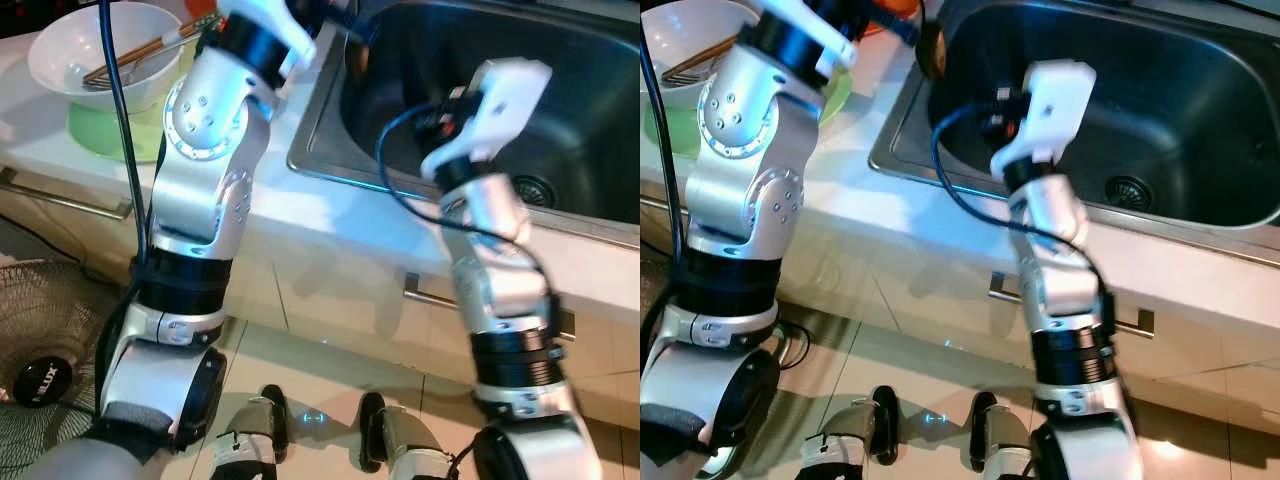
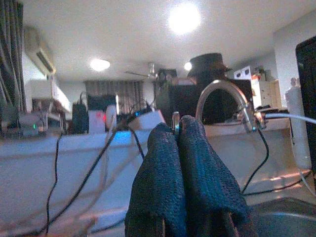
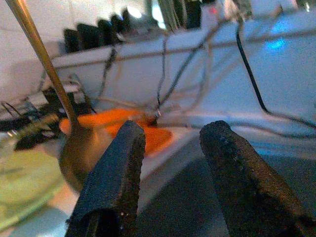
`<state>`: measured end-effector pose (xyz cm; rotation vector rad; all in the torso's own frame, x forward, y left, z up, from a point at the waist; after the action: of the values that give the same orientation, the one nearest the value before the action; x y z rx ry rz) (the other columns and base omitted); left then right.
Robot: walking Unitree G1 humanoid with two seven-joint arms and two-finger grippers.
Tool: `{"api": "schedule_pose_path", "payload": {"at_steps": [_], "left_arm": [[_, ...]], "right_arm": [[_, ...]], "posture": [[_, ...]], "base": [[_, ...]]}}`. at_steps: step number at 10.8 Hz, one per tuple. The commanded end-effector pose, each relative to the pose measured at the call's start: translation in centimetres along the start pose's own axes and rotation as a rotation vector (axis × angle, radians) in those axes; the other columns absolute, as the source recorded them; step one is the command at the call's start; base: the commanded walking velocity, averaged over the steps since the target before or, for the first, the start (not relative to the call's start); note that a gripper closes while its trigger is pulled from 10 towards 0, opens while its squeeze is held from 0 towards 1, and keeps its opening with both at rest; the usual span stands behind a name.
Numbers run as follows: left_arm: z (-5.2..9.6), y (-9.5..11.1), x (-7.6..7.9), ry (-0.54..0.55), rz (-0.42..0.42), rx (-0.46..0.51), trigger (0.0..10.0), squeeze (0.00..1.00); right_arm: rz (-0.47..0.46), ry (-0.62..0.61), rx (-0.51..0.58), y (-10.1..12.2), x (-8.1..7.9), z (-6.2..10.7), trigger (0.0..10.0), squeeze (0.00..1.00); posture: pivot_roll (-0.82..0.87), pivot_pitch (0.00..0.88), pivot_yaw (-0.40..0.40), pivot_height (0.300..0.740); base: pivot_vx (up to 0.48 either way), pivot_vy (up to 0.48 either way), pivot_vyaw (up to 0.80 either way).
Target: Kitchen organization
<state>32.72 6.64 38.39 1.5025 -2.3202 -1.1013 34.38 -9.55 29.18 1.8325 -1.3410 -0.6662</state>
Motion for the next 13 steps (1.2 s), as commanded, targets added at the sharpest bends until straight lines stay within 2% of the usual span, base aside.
{"api": "schedule_pose_path", "payload": {"at_steps": [1,3,4,5,7,10,13], "left_arm": [[0.3,-0.5,0.0,-0.01,0.031,-0.015,10.0,0.0],[0.8,-1.4,-0.1,-0.004,0.077,-0.041,10.0,0.0],[1.0,-1.5,-0.3,0.006,0.104,-0.046,10.0,0.0],[1.3,-1.7,-0.4,0.007,0.155,-0.056,10.0,0.0],[1.7,-1.6,0.3,-0.037,0.195,-0.069,10.0,0.0],[1.7,-2.1,0.9,-0.072,0.229,-0.098,10.0,0.0],[1.8,-2.0,1.2,-0.101,0.241,-0.099,10.0,0.0]], "right_arm": [[-0.002,0.044,0.038,1.3,-0.6,-0.3,10.0,1.0],[-0.008,0.129,0.055,2.1,-1.5,-0.3,10.0,1.0],[-0.002,0.159,0.047,2.1,-1.9,-0.2,10.0,0.0],[-0.012,0.2,0.035,2.0,-2.4,0.1,10.0,0.0],[-0.019,0.266,0.015,1.7,-3.3,0.5,10.0,0.0],[-0.049,0.317,0.005,1.7,-4.2,0.7,10.0,0.0],[-0.043,0.319,-0.02,1.0,-4.7,0.9,10.0,0.0]], "posture": [[0.08,0.254,0.01,0.74],[0.07,0.247,0.014,0.74],[0.08,0.243,0.016,0.74],[0.08,0.24,0.019,0.74],[0.08,0.235,0.021,0.74],[0.08,0.235,0.024,0.74],[0.09,0.238,0.022,0.74]], "base": [[0.0,0.0,0.0],[0.0,0.0,0.0],[0.0,0.0,0.0],[0.0,0.0,0.0],[0.0,0.0,0.0],[0.0,0.0,0.0],[0.0,0.0,0.0]]}}
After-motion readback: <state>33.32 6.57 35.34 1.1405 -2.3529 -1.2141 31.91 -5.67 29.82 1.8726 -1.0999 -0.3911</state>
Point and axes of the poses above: a point about 5 cm out from each wrist's last joint towards the gripper, its own z axis pointing back from the gripper into the wrist, its own y axis along the axis of the wrist's last joint, x = y × z, the point moved 2 cm from there along -z, pointing out of the wrist towards the gripper
